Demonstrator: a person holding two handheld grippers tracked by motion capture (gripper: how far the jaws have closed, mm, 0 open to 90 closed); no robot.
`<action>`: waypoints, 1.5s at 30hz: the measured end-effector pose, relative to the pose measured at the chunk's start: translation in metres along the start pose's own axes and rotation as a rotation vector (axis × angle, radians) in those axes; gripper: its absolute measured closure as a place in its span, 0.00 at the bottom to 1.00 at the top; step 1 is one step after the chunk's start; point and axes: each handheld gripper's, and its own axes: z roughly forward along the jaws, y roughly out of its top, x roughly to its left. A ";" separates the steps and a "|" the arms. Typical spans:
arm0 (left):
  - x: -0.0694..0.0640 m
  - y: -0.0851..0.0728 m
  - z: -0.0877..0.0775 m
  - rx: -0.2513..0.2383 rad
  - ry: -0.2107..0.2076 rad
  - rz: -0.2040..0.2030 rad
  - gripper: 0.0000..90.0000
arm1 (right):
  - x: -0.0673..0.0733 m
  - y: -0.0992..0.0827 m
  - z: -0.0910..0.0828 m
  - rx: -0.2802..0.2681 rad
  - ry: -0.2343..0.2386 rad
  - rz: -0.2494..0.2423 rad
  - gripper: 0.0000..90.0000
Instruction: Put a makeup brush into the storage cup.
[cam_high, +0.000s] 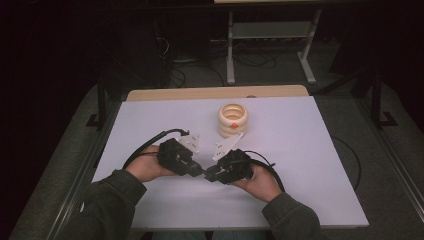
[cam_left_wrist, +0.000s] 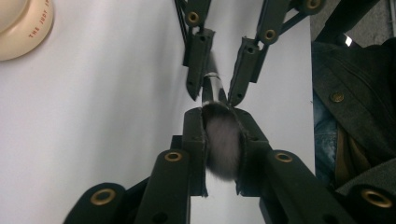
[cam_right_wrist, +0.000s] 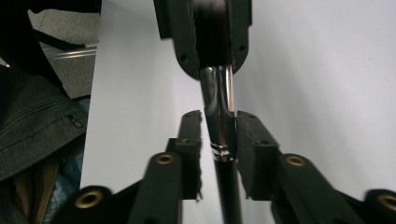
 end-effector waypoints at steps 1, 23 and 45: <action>0.000 0.001 0.000 -0.002 -0.005 -0.002 0.88 | 0.001 0.001 -0.001 0.001 -0.007 0.005 0.77; -0.004 -0.031 -0.015 -0.137 0.071 -0.094 0.65 | -0.028 -0.016 -0.032 -0.134 0.017 0.154 0.85; -0.003 -0.063 -0.013 -0.227 0.144 -0.210 0.47 | -0.084 0.000 -0.075 -0.221 -0.054 0.255 0.85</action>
